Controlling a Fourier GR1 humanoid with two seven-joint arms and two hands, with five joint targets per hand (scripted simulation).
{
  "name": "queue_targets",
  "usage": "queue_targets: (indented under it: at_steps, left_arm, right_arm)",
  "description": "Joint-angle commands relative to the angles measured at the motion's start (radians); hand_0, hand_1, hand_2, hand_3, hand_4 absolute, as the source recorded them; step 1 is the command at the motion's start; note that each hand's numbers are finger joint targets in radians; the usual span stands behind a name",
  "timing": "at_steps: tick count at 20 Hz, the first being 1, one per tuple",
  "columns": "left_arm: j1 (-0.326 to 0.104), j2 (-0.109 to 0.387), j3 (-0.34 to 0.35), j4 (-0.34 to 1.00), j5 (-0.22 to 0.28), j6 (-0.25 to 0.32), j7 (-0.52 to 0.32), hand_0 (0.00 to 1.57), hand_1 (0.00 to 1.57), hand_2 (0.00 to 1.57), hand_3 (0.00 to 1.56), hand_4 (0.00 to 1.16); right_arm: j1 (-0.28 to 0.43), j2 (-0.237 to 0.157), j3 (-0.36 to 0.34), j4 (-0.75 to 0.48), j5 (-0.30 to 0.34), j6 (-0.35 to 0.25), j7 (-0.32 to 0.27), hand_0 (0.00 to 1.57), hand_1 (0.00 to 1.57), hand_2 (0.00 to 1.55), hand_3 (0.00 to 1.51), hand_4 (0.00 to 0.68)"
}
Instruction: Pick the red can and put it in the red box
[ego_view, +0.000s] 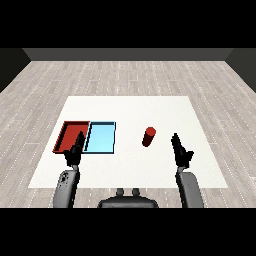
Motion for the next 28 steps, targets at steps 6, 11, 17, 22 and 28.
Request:
queue_targets:
  at_steps: [6,11,17,22,28]
  left_arm:
    - [-0.052,-0.041,-0.060,0.016,-0.037,0.003,0.066,0.00,0.00,0.00,0.00,0.00]
    - [-0.036,-0.049,0.006,-0.107,0.059,-0.057,-0.286,0.00,0.00,0.00,0.00,0.00]
    - [-0.086,-0.034,0.033,0.021,0.045,-0.067,-0.340,0.00,0.00,0.00,0.00,0.00]
    - [-0.027,-0.105,-0.052,-0.021,0.002,-0.019,-0.389,0.00,0.00,0.00,0.00,0.00]
    - [0.012,-0.059,-0.008,-0.131,0.068,-0.081,-0.317,0.00,0.00,0.00,0.00,0.00]
  right_arm:
    - [-0.245,-0.219,-0.205,0.272,-0.153,0.223,0.004,0.00,0.00,0.00,0.00,0.000]
    - [-0.227,-0.155,-0.216,0.269,-0.174,0.266,-0.350,0.00,0.00,0.00,0.00,0.000]
    - [-0.317,-0.219,-0.261,0.511,-0.169,0.360,-0.486,0.00,0.00,0.00,0.00,0.000]
    - [-0.313,-0.188,-0.231,0.472,-0.148,0.324,-0.462,0.00,0.00,0.00,0.00,0.000]
    - [-0.408,-0.190,-0.233,0.601,-0.137,0.314,-0.476,0.00,0.00,0.00,0.00,0.000]
